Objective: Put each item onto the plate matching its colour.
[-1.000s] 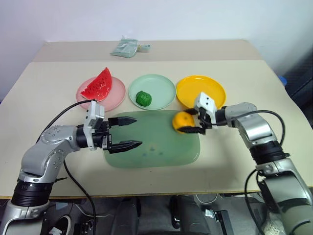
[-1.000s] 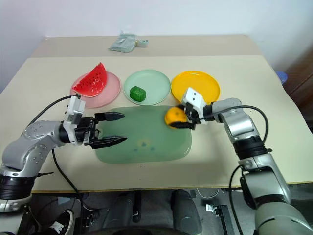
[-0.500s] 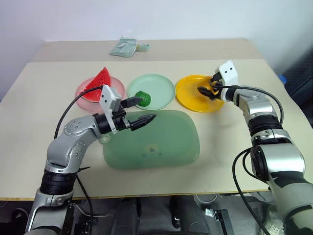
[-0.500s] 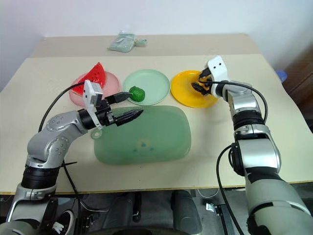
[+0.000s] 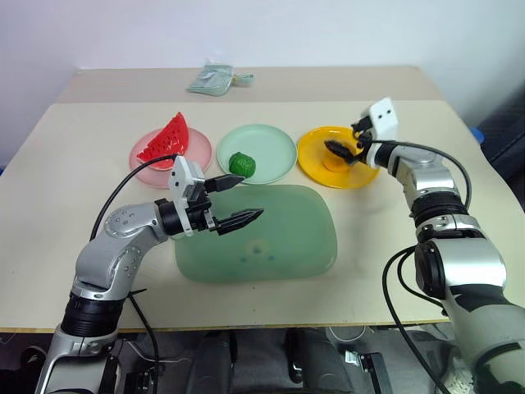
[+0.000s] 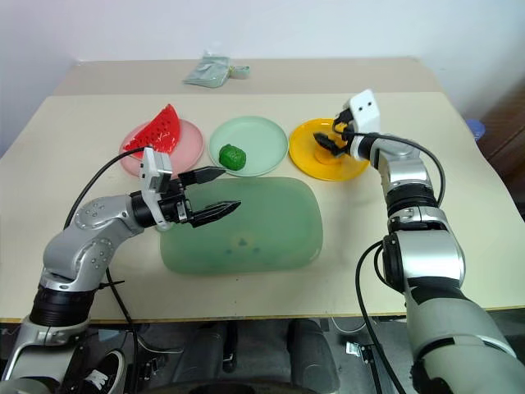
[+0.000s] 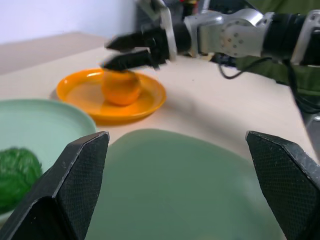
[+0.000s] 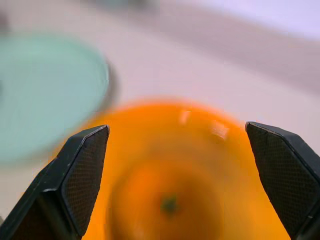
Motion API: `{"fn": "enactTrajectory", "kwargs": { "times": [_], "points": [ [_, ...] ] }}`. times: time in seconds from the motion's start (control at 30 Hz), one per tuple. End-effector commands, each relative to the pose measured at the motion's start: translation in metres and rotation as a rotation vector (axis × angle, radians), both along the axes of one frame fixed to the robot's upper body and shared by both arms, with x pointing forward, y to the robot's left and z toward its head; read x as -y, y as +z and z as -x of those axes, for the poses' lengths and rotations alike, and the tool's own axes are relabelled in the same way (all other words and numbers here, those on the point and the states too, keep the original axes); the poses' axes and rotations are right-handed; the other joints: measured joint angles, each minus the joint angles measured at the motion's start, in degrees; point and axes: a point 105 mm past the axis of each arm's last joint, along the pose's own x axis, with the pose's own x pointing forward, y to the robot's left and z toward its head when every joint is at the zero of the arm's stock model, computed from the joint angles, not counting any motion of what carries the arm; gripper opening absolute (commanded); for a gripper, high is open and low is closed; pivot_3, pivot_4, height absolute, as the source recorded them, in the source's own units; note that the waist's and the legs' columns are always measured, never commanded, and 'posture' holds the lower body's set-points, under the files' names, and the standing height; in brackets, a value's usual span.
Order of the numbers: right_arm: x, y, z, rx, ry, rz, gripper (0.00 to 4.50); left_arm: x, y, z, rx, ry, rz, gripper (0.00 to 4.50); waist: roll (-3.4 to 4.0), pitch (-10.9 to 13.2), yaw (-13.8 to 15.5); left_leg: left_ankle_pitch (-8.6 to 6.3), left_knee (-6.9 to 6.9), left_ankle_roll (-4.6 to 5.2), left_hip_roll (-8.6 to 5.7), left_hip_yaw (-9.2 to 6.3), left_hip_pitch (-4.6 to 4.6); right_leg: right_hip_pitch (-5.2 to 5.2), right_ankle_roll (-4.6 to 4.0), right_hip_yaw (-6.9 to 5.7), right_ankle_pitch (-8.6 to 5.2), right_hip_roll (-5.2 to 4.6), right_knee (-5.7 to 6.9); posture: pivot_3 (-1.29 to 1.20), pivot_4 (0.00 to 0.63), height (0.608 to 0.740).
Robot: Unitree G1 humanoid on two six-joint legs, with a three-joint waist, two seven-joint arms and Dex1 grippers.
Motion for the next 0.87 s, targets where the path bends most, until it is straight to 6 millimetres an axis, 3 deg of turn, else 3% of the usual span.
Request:
{"fn": "enactTrajectory", "kwargs": {
  "times": [0.03,0.1,0.27,0.33,0.47,0.63,0.73,0.87],
  "points": [
    [-0.027,0.045,0.029,0.22,0.238,-0.052,4.48,-0.009,0.02,0.009,0.076,-0.059,0.034,4.5,0.0,0.0,0.03,0.0,-0.03,0.0,0.01,-0.01,0.0,0.0,0.0,-0.01,0.0,0.01,-0.01,0.0,0.15,0.74],
    [-0.042,0.044,0.054,0.283,0.37,-0.016,4.48,-0.015,0.021,0.011,0.087,-0.079,0.027,4.5,-0.01,-0.01,0.15,0.0,-0.04,0.0,0.02,-0.02,0.0,0.0,0.0,-0.01,0.0,0.03,-0.02,0.0,0.15,0.74],
    [-0.066,0.004,0.123,0.201,0.691,0.157,4.48,-0.042,0.019,0.015,0.111,-0.104,-0.022,4.5,0.0,-0.01,0.56,0.0,0.05,0.0,0.01,-0.03,-0.02,0.03,0.0,-0.03,0.0,0.0,-0.01,0.0,0.15,0.74],
    [-0.067,-0.008,0.15,0.159,0.792,0.209,4.48,-0.054,0.021,0.017,0.141,-0.104,-0.035,4.5,0.01,0.0,0.58,0.0,0.09,0.0,0.0,-0.01,-0.02,0.03,0.01,-0.03,0.0,-0.02,0.01,0.0,0.15,0.74],
    [-0.061,-0.021,0.183,0.088,0.86,0.232,4.48,-0.074,0.02,0.022,0.16,-0.111,-0.058,4.5,-0.01,-0.01,0.33,-0.01,0.08,0.01,0.03,-0.03,0.02,0.04,0.0,-0.04,0.0,0.02,0.0,0.0,0.15,0.74],
    [-0.046,-0.033,0.194,0.038,0.819,0.222,4.48,-0.087,0.015,0.026,0.143,-0.118,-0.085,4.5,-0.03,-0.03,0.37,-0.01,0.08,0.01,0.02,0.0,0.03,0.05,0.0,-0.02,-0.01,0.01,-0.02,0.0,0.15,0.74],
    [-0.047,-0.04,0.193,0.01,0.824,0.219,4.48,-0.089,0.008,0.025,0.135,-0.109,-0.102,4.5,-0.04,-0.03,0.37,-0.01,0.1,0.01,0.02,-0.01,0.03,0.06,0.0,-0.02,-0.01,0.01,-0.01,0.0,0.15,0.74],
    [-0.054,-0.034,0.19,0.042,0.82,0.22,4.48,-0.082,0.004,0.025,0.124,-0.134,-0.104,4.5,-0.04,-0.03,0.36,-0.01,0.09,0.01,0.03,-0.02,0.03,0.05,0.0,-0.03,-0.01,0.02,-0.02,0.0,0.15,0.74]
  ]
}}
